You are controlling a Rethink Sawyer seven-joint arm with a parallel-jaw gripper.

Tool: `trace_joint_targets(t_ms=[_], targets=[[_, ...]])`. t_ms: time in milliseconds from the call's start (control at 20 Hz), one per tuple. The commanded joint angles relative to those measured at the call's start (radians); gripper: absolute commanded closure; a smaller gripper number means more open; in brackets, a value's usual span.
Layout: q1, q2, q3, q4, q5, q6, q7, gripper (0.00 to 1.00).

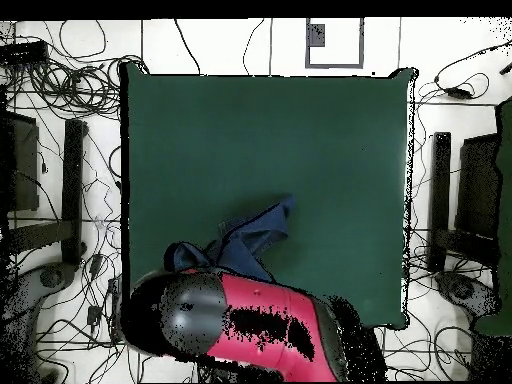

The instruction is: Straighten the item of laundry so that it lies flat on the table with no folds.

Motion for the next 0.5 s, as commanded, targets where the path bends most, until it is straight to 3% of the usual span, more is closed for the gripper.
trace_joint_targets(t_ms=[50, 250, 500], targets=[[-0.034, -0.052, 0.104, 0.014, -0.029, 0.184, -0.058, 1.0], [-0.072, -0.059, 0.122, -0.016, -0.05, 0.251, -0.107, 1.0], [-0.156, -0.04, 0.154, -0.016, -0.045, 0.226, -0.206, 1.0]])
